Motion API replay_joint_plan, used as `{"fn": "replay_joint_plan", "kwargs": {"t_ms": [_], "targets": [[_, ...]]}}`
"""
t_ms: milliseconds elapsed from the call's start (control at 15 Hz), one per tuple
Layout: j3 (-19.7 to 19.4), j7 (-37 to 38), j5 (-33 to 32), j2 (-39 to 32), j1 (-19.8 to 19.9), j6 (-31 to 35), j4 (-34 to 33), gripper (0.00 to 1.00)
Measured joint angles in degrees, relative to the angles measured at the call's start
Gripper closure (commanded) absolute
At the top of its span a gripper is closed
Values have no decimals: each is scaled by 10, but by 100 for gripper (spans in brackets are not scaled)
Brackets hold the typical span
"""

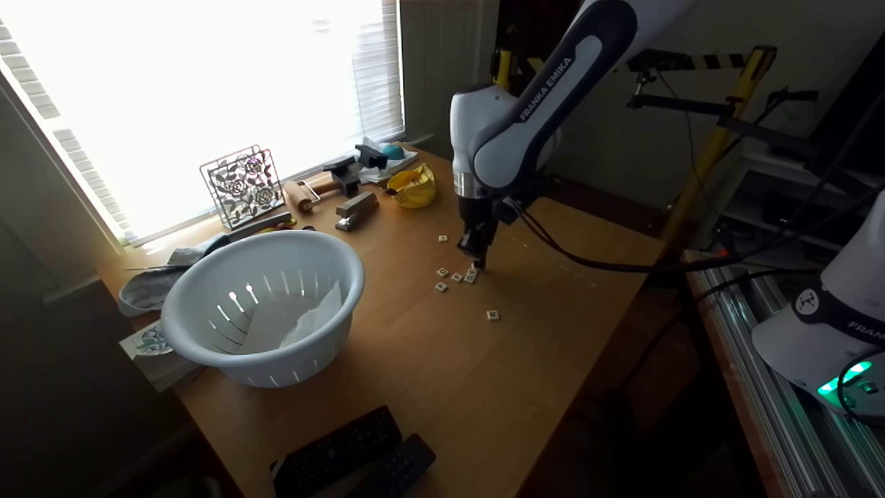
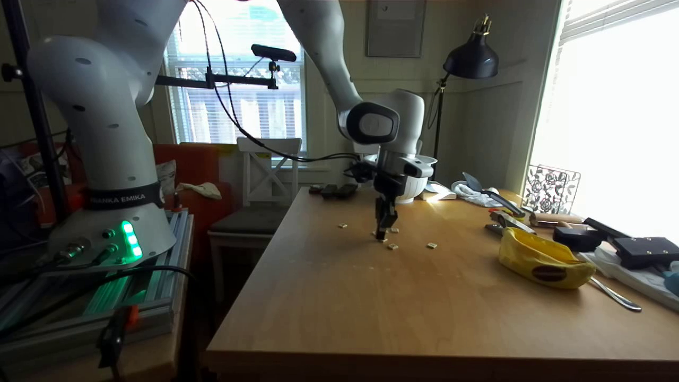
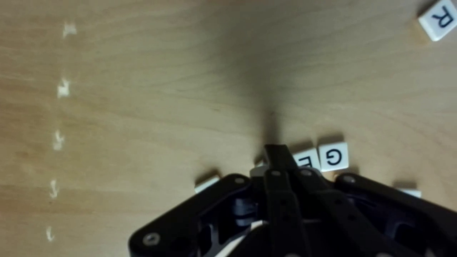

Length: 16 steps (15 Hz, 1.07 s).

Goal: Slide the letter R backwards then put the rest of the letters together

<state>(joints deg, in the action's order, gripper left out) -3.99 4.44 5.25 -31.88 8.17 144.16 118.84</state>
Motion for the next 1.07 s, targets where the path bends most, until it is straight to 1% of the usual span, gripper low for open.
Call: {"fn": "replay_joint_plan", "kwargs": {"t_ms": [733, 1067], "targets": [[-1, 71, 15, -9, -1, -28, -22, 100], [-2, 78, 25, -10, 0, -30, -23, 100]]}}
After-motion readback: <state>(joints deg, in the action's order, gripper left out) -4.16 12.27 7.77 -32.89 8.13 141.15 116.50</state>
